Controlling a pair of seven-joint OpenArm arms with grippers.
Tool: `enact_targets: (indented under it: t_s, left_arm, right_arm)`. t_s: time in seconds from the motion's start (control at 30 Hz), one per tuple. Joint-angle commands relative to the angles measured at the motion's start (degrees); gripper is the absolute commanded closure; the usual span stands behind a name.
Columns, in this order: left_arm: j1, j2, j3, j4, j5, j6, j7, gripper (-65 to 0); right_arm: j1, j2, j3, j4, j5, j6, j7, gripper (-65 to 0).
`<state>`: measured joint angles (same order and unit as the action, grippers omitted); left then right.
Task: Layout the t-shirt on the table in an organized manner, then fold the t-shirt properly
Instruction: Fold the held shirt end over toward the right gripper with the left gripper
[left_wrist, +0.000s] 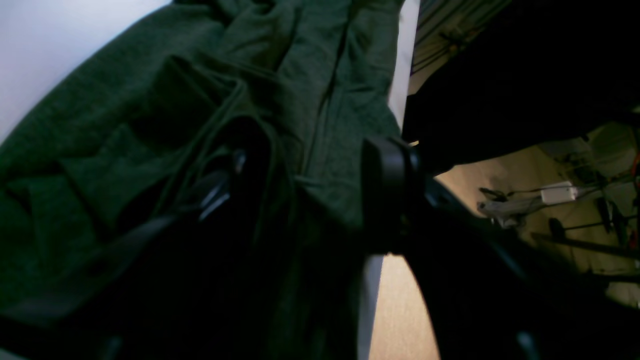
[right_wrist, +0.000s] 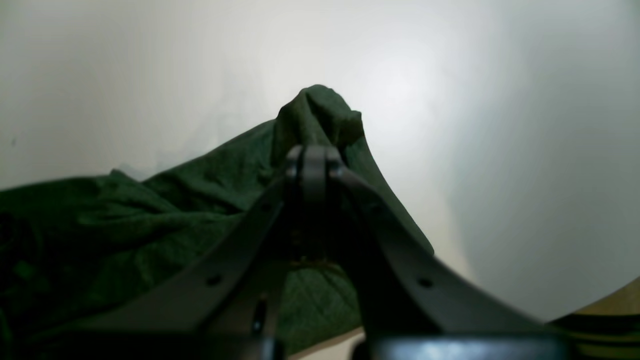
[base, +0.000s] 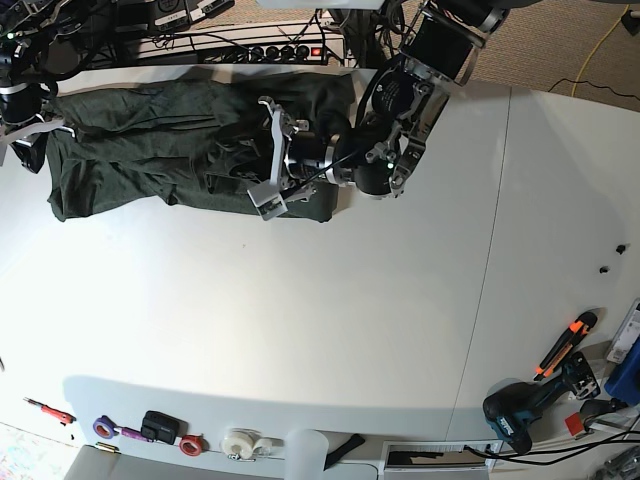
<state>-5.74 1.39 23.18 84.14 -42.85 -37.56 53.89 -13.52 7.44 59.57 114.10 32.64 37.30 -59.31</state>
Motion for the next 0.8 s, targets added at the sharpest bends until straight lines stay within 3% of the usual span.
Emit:
enact_targets:
  t_s: [0.0, 0.1, 0.33, 0.43, 0.6, 0.63, 0.73, 0.77]
  left_arm:
    - [-0.92, 0.79, -0.04, 0.98, -1.27, -0.42, -1.4, -29.6]
    - [-0.96, 0.68, -0.07, 1.01, -3.45, -2.29, -0.04, -29.4]
    - [-2.23, 0.66, -0.07, 2.29, -32.83, -2.44, 19.61, -29.4]
    - [-3.56, 0.63, -0.24, 3.54, -39.63, -2.44, 25.29, -29.4]
    - [-4.09, 0.66, -3.23, 6.01, -38.12, -2.44, 25.79, -25.5]
    - [-4.11, 0.66, -4.28, 6.16, -36.2, -2.44, 25.59, -21.6]
    - [-4.04, 0.66, -8.15, 6.14, -26.69, -2.44, 23.87, -0.2]
    - [-3.93, 0.61, -9.35, 6.14, -23.5, -2.44, 23.23, 0.0]
  right_arm:
    - [0.07, 0.94, 0.11, 0.92, 0.76, -0.26, 1.97, 0.0]
    - [0.04, 0.94, 0.11, 0.92, 0.76, -0.26, 2.03, 0.0]
    - [0.04, 0.94, 0.11, 0.92, 0.76, -0.26, 2.36, 0.0]
    - [0.07, 0.94, 0.11, 0.92, 0.74, -0.26, 2.36, 0.0]
    - [0.04, 0.94, 0.11, 0.9, 0.76, -0.26, 2.34, 0.0]
    - [0.04, 0.94, 0.11, 0.9, 0.76, -0.26, 2.34, 0.0]
    - [0.07, 0.94, 0.11, 0.92, 0.79, -0.26, 2.4, 0.0]
    - [0.07, 0.94, 0.11, 0.92, 0.85, -0.26, 2.45, 0.0]
